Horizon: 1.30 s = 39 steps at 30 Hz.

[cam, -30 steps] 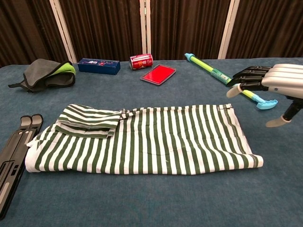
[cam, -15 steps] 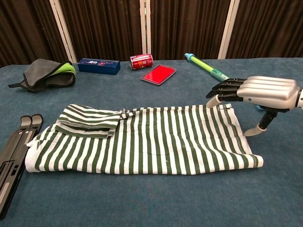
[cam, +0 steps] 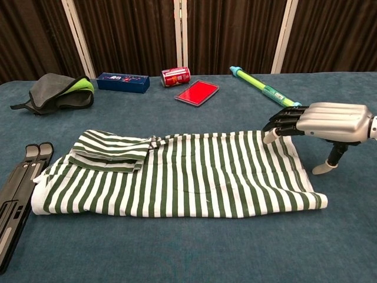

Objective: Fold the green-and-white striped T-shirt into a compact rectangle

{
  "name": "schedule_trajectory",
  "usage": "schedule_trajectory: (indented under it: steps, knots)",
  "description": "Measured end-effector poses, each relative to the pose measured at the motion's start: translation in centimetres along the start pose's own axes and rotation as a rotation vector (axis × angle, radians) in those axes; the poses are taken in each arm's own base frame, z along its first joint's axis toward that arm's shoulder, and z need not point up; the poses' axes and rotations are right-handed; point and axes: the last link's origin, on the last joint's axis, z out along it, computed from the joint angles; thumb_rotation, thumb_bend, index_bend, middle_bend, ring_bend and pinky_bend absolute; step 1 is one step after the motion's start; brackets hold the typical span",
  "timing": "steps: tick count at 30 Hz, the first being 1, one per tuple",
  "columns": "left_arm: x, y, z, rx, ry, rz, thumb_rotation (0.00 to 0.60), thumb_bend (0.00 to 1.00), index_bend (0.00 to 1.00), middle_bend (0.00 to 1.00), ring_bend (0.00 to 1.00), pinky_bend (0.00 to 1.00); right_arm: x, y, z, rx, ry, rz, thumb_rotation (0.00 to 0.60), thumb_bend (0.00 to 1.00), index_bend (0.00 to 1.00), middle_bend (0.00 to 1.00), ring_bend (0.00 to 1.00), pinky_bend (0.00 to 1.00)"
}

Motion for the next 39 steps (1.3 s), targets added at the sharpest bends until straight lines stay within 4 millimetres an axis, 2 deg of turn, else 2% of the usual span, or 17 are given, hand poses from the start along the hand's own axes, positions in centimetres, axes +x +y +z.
schedule_trajectory:
  steps: [16,31,39]
  knots:
    - [-0.1,0.1,0.0,-0.01,-0.005,-0.01,0.6,0.0,0.0,0.0,0.0,0.0,-0.4,-1.0,1.8,-0.025,0.007,0.055,0.6,0.0,0.19,0.07,0.0,0.0]
    - [-0.1,0.1,0.0,-0.02,-0.011,-0.015,0.6,0.0,0.0,0.0,0.0,0.0,0.6,-2.0,3.5,-0.015,0.08,0.135,0.6,0.0,0.19,0.08,0.0,0.0]
    - [-0.1,0.2,0.0,-0.024,-0.013,-0.014,0.6,0.0,0.0,0.0,0.0,0.0,0.6,-2.2,3.7,0.0,0.07,0.121,0.6,0.0,0.24,0.08,0.0,0.0]
